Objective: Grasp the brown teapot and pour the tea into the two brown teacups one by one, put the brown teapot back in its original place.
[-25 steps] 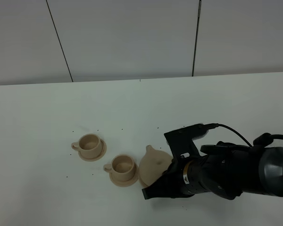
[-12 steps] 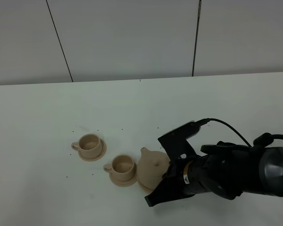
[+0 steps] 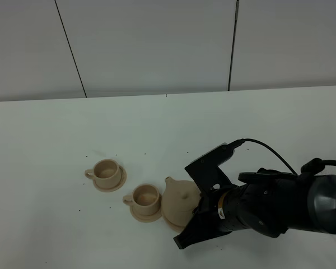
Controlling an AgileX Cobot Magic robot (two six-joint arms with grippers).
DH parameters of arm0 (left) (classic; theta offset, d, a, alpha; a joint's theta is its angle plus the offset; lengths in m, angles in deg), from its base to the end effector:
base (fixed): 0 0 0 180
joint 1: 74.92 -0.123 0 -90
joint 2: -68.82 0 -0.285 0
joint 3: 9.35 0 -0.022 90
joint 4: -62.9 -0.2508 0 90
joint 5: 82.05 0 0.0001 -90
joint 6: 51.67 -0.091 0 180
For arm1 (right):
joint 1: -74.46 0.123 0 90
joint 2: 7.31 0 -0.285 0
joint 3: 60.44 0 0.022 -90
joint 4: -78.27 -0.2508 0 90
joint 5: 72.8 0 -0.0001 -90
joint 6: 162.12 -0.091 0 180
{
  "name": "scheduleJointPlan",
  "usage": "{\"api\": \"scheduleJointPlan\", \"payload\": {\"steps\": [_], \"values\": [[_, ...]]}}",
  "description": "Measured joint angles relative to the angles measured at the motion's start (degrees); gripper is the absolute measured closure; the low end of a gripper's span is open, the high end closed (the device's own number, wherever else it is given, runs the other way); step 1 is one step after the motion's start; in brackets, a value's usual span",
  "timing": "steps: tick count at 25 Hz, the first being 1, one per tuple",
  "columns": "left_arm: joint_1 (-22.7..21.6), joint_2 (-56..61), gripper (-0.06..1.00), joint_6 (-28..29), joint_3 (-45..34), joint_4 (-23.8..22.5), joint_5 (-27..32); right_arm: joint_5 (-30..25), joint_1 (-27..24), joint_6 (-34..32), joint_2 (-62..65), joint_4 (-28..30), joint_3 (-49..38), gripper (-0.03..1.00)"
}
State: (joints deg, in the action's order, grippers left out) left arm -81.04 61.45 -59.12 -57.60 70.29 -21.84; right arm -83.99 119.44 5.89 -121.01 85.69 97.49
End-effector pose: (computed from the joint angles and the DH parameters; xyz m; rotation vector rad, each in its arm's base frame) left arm -0.0055 -0.0108 0.2801 0.0295 2.0148 -0.0031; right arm 0.2527 0.2492 0.1434 -0.8829 2.4360 0.2944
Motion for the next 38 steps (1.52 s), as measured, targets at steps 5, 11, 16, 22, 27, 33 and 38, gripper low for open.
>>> {"api": "scheduleJointPlan", "payload": {"steps": [5, 11, 16, 22, 27, 33, 38], "values": [[0.00, 0.00, 0.70, 0.00, 0.00, 0.00, 0.00, -0.13, 0.00, -0.17, 0.00, 0.00, 0.00, 0.87], [0.00, 0.00, 0.70, 0.00, 0.00, 0.00, 0.00, -1.19, 0.00, -1.10, 0.62, 0.00, 0.00, 0.87], [0.00, 0.00, 0.70, 0.00, 0.00, 0.00, 0.00, -2.58, 0.00, -1.10, 1.35, 0.00, 0.00, 0.87], [0.00, 0.00, 0.70, 0.00, 0.00, 0.00, 0.00, -2.93, 0.00, -1.17, 1.42, 0.00, -0.05, 0.87], [0.00, 0.00, 0.70, 0.00, 0.00, 0.00, 0.00, -2.99, 0.00, -1.24, 1.42, 0.00, -0.05, 0.87], [0.00, 0.00, 0.70, 0.00, 0.00, 0.00, 0.00, -3.82, 0.00, -1.25, 2.69, 0.23, -0.10, 0.87], [0.00, 0.00, 0.70, 0.00, 0.00, 0.00, 0.00, -4.29, 0.00, -1.37, 3.14, 0.74, -0.10, 0.87]]}}
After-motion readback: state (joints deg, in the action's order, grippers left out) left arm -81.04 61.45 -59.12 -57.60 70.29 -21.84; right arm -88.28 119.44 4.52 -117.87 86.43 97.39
